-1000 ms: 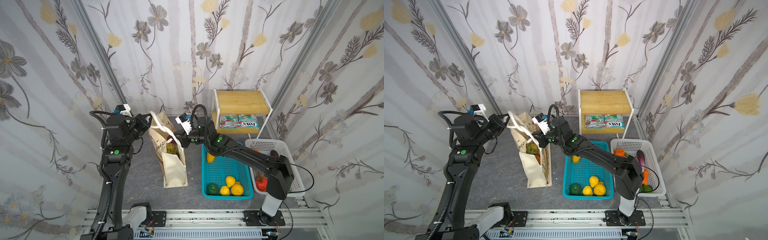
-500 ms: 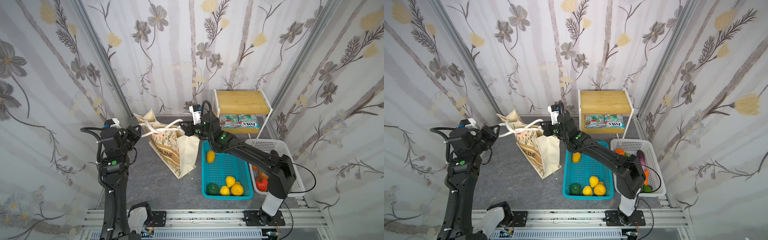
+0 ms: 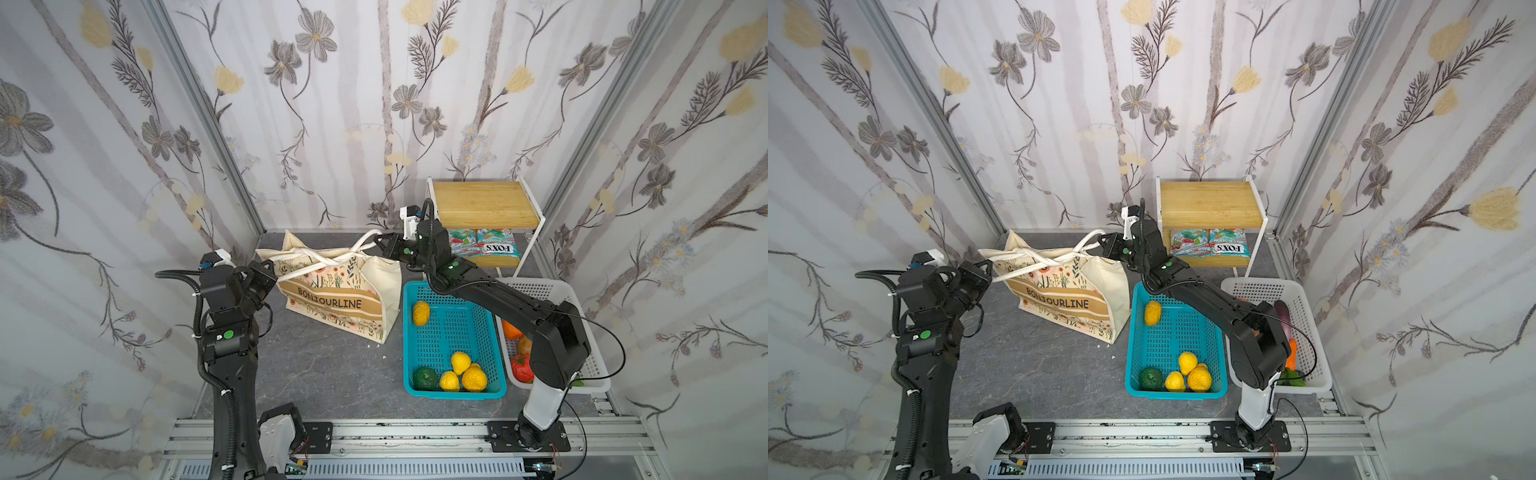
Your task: Place the food into the grocery bag and tie it
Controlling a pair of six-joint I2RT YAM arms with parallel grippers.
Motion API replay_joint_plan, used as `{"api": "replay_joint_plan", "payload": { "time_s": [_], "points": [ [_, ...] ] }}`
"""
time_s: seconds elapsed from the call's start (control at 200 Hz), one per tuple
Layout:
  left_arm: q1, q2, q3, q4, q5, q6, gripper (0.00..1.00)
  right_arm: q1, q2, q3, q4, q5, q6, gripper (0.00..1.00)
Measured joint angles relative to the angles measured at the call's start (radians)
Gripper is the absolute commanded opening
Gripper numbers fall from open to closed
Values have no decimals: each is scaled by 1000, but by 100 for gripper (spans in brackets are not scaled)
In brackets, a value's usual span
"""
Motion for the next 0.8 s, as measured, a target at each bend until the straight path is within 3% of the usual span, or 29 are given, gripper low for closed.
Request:
{"api": "replay_joint_plan", "payload": {
  "time_s": [0.47,0.799],
  "points": [
    [9,47,47,-1,-8,2,0,-7,19,51,-49,24,-78,0],
    [18,69,33,87,-36,-61,0,-8,272,481,-211,51,-191,0]
  ]
}}
